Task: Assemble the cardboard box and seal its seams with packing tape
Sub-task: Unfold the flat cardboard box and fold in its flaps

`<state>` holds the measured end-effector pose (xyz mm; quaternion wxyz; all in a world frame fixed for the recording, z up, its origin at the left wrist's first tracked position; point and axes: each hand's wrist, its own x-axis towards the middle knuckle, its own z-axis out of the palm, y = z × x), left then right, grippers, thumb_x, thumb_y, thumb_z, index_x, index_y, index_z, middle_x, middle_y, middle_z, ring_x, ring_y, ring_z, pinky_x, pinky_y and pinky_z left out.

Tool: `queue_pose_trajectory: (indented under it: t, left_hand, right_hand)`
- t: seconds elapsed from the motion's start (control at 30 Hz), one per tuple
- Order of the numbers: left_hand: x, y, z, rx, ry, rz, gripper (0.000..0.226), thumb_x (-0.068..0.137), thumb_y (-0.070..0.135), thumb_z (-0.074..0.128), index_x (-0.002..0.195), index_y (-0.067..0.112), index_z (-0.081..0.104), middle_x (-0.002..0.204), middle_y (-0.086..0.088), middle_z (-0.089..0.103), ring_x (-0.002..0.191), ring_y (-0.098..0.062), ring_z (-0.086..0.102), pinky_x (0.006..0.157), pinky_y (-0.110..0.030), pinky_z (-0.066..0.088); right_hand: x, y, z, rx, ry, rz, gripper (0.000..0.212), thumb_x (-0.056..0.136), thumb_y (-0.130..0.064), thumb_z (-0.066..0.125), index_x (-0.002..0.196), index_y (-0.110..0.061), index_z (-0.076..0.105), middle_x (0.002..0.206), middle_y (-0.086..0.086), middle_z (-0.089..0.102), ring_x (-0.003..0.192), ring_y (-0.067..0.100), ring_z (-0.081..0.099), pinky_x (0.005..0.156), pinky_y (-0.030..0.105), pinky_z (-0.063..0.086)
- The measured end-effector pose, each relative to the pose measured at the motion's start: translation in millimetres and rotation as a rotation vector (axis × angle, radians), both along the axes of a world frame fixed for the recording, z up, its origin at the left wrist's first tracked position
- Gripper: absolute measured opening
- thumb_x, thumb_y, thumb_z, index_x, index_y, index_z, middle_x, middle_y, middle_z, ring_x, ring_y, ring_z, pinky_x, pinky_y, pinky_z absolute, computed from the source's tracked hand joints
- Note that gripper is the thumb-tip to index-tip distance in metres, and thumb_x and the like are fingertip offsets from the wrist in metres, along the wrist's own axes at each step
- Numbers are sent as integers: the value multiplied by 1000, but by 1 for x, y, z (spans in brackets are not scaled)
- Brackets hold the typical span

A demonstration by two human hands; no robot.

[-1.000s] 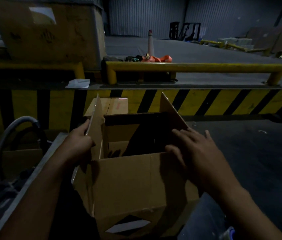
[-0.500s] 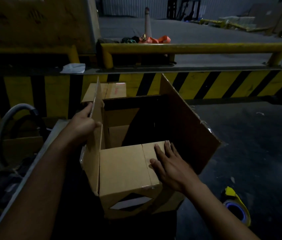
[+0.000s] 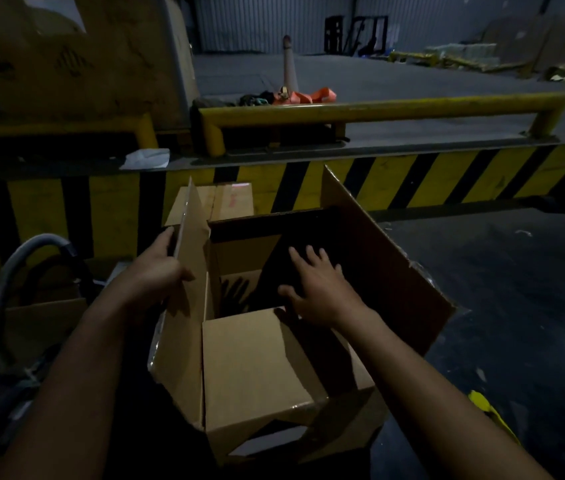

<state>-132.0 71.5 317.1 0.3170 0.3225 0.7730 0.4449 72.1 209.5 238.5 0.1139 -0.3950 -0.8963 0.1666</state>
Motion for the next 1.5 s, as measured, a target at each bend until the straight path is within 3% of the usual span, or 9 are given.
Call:
queue_pose_trajectory:
  t: [0.1, 0.3, 0.47, 0.57, 0.77, 0.97, 1.23, 1.37, 1.5]
  left_hand:
    - [6, 5, 3, 51, 11, -77, 82, 95, -7, 49, 153, 44, 21, 104, 7, 48, 91, -24, 54, 69, -42, 49]
    - [2, 9, -4, 111, 26, -94, 83, 97, -4, 49, 156, 41, 13, 154, -10, 35, 99, -14, 46, 62, -25, 39]
    - [-11, 4, -9, 158, -41, -96, 84, 96, -1, 54, 156, 41, 13, 148, -2, 38, 101, -11, 48, 68, -26, 43]
    - [-15, 2, -12, 162, -65, -92, 85, 95, 2, 57, 157, 39, 13, 152, 1, 35, 113, -15, 49, 81, -31, 46]
    - [-19, 2, -17, 172, -41, -72, 83, 94, 6, 59, 157, 37, 14, 157, -1, 32, 120, -18, 43, 90, -37, 44]
    - [-18, 3, -21, 173, -16, -68, 83, 95, 7, 58, 156, 40, 15, 157, -1, 32, 121, -20, 44, 98, -44, 44]
    - [-1, 11, -18, 199, -39, -50, 81, 95, 1, 55, 156, 40, 18, 160, -5, 30, 138, -31, 37, 105, -51, 36]
    - [7, 12, -14, 212, -26, -63, 82, 94, -5, 51, 157, 34, 17, 159, -9, 31, 126, -27, 47, 90, -36, 42]
    - [11, 15, -14, 221, -18, -96, 81, 93, -5, 51, 157, 32, 17, 138, -3, 42, 84, -1, 44, 66, -24, 37]
  right_hand:
    - [-35, 33, 16, 145, 96, 35, 77, 99, -42, 49, 158, -24, 2, 165, 11, -5, 151, 31, -9, 121, 54, 4]
    - [-78, 84, 20, 157, -74, 78, 73, 101, -44, 42, 158, -23, 0, 165, 13, -4, 149, 37, -13, 116, 67, -4]
    - [-96, 98, 1, 145, -171, 40, 42, 101, -48, 38, 132, -24, 52, 141, 18, 42, 141, 38, 29, 107, 77, -4]
    - [-104, 101, -9, 32, -190, 50, 29, 100, -47, 41, 114, -27, 57, 123, 10, 47, 121, 33, 47, 109, 76, 11]
    - [-117, 111, -41, -79, -400, 111, 50, 101, -42, 41, 149, -29, 32, 144, 18, 33, 131, 38, 33, 105, 59, 37]
    - [-116, 106, -38, -120, -382, 88, 58, 99, -48, 44, 150, -26, 29, 150, 19, 29, 137, 39, 29, 106, 58, 38]
    - [-58, 58, 50, 258, -88, 19, 66, 97, -42, 53, 154, -28, 23, 163, 12, 19, 151, 31, 11, 116, 65, 13]
    - [2, 42, 81, 206, -231, -179, 79, 95, -27, 59, 157, -25, 10, 164, 19, 0, 150, 40, -3, 112, 72, 2]
    - [34, 45, 83, -256, -181, -250, 55, 98, -16, 51, 150, -15, 33, 127, 9, 55, 115, 26, 54, 96, 47, 49]
